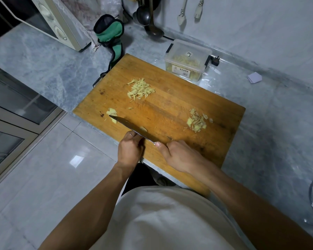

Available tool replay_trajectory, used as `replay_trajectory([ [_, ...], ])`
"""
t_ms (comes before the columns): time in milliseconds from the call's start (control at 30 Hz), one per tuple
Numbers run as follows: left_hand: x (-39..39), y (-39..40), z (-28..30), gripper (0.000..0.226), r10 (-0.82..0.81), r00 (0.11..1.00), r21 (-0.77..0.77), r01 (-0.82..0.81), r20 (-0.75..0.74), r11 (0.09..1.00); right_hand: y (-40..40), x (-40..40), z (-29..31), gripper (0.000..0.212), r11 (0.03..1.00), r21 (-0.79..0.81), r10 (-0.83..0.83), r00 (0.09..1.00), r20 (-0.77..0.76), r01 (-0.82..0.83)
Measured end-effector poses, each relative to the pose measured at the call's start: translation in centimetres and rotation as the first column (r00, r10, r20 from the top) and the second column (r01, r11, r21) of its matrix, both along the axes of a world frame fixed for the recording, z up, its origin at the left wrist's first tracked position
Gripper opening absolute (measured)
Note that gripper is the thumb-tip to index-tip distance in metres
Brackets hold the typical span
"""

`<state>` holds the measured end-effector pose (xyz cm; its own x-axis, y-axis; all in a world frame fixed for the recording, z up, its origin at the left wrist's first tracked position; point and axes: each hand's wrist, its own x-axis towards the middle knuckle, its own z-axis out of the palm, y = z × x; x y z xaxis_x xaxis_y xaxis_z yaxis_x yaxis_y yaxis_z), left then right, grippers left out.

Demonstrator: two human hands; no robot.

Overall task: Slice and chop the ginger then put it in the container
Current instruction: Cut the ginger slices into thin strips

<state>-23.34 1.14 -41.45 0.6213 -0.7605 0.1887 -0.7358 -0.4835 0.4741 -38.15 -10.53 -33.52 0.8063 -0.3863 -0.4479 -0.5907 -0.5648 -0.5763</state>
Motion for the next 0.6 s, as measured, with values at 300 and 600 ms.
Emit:
replay_trajectory([
  [300, 0.08, 0.08, -0.23, 0.040, 0.003, 1.000, 0.001, -0.003, -0.007, 1.000, 0.04, -0.82, 0.27, 0.072, 1.000, 0.023, -0.021, 0.998, 0.051, 0.020],
  [600, 0.07, 0.02, -0.23, 0.041, -0.004, 1.000, 0.010, 0.004, -0.011, 1.000, 0.00, -0.16, 0.18, 0.071, 1.000, 0.007, -0.008, 1.000, 0.020, 0.008],
])
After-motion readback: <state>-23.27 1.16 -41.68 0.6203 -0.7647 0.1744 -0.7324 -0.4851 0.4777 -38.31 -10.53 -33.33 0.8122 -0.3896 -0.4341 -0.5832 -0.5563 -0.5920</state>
